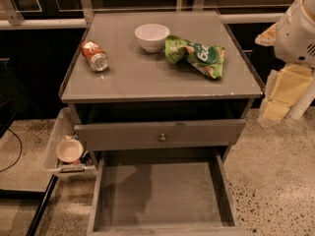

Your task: Place green rice chip bag into middle drawer

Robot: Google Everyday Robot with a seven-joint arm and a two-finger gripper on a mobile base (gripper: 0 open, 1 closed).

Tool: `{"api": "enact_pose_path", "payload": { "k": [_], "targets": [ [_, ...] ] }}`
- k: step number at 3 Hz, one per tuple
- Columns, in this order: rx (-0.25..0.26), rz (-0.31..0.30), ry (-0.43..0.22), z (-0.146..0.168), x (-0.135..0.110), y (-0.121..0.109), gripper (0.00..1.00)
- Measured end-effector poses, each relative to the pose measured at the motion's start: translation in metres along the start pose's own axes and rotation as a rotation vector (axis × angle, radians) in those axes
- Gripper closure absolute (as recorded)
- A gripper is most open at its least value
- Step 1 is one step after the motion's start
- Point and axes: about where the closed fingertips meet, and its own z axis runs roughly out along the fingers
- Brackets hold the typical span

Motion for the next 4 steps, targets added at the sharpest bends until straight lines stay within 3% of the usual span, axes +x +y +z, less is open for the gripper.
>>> {"api": "enact_pose_path", "payload": {
  "k": [2, 3, 4],
  "targets": [
    [-0.004, -0.101, -0.098, 0.038, -0.032, -0.043, 0.00],
    [0.021, -0.122, -0.174, 0.066, -0.044, -0.081, 0.00],
    [0.021, -0.122, -0.174, 0.066, -0.044, -0.081, 0.00]
  ]
}}
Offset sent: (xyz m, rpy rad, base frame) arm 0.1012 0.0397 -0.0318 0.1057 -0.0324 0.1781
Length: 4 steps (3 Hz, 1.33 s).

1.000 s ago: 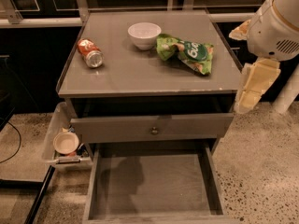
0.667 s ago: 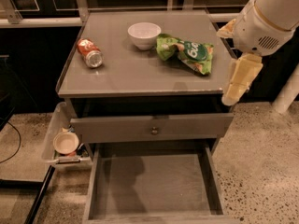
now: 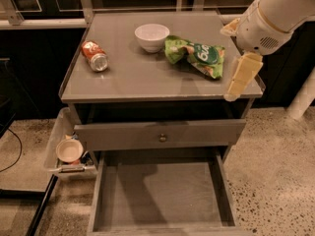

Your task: Place green rice chip bag into middle drawer

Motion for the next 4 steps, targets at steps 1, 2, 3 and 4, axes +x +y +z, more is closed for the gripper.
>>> {"api": "enact_pose_path", "payload": {
  "k": [1, 2, 3, 4],
  "targets": [
    [0.048, 0.037, -0.030, 0.013, 0.002, -0.010, 0.00],
    [0.133, 0.126, -0.093, 0.046, 0.014, -0.034, 0.00],
    [0.211, 0.177, -0.160, 0.074, 0.018, -0.063, 0.00],
    [0.238, 0.204, -0.245, 0.096, 0.020, -0.088, 0.00]
  ]
}}
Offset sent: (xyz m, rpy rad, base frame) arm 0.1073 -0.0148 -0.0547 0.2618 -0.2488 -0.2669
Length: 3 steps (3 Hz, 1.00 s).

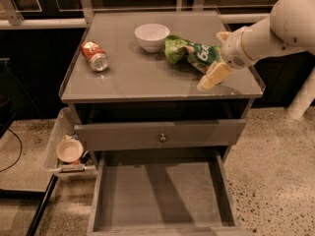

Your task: Place green rice chip bag into middle drawer

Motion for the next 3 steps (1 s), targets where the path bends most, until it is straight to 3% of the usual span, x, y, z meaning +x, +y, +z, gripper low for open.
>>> {"api": "enact_pose_path", "payload": {
  "k": [2, 3],
  "targets": [
    [-0.080, 0.026, -0.183, 0.038, -0.010, -0.025, 0.00],
    [-0.121, 0.043, -0.242, 0.047, -0.014, -0.030, 0.00]
  ]
}}
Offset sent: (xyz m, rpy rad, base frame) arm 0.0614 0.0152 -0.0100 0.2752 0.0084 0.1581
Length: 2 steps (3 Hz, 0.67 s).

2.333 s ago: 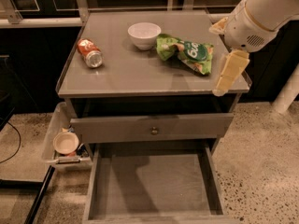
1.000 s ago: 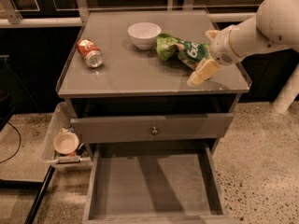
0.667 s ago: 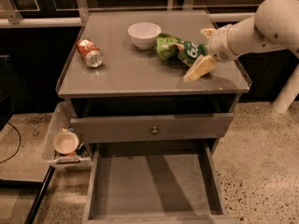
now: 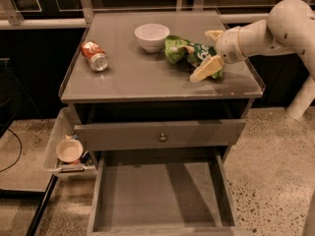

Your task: Place green rice chip bag into middle drawer

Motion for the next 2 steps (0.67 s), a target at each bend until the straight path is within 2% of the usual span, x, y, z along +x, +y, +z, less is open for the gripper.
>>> {"api": "enact_pose_path", "payload": {
  "k": [1, 2],
  "targets": [
    [-0.037, 0.035, -0.006, 0.0096, 0.0006, -0.0039, 0.00],
    [-0.038, 0.035, -0.006, 0.0094, 0.0000, -0.0044, 0.18]
  ]
}}
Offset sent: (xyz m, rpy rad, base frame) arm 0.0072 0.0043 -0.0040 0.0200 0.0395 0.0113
